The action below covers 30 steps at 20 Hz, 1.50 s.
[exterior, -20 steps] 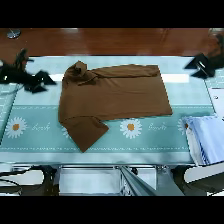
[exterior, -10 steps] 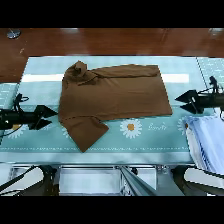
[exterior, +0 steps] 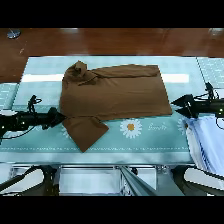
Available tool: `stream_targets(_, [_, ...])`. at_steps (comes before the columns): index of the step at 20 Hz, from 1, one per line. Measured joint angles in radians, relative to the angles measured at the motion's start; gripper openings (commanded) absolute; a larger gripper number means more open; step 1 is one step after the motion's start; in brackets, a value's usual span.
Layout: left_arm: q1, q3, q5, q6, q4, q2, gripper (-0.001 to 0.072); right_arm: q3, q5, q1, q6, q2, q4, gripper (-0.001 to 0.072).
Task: Fold the shirts.
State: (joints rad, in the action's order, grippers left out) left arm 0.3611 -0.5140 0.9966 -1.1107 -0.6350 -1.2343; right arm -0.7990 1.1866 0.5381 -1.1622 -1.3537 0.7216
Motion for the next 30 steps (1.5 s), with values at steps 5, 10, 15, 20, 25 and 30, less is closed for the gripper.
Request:
stream_targets(5, [-0.014, -0.050, 0.007, 0.005, 0.014, -0.005, 0.0025, 0.003, 0.004, 0.000, -0.085, -0.001, 0.129, 0.0619])
stream_targets(10, [-0.019, -0.068, 0.013, 0.006, 0.027, -0.006, 0.0025, -0.015, -0.022, -0.058, -0.127, -0.048, 0.166, 0.0619])
stream_targets(15, [-0.020, -0.072, 0.014, 0.006, 0.034, -0.006, 0.0025, -0.137, -0.055, -0.182, -0.195, -0.172, 0.144, 0.0196])
stream_targets(20, [-0.020, -0.116, 0.028, 0.016, 0.085, 0.010, 0.0025, -0.330, -0.024, -0.286, -0.220, -0.242, 0.156, 0.0029])
stream_targets(25, [-0.019, -0.449, 0.058, 0.021, 0.212, 0.113, 0.0024, -0.828, 0.106, -0.313, -0.253, -0.215, 0.153, 0.0029])
stream_targets(30, [-0.018, -0.916, 0.051, -0.129, 0.076, 0.229, 0.0025, -1.221, 0.149, -0.318, -0.306, -0.035, 0.223, 0.0029])
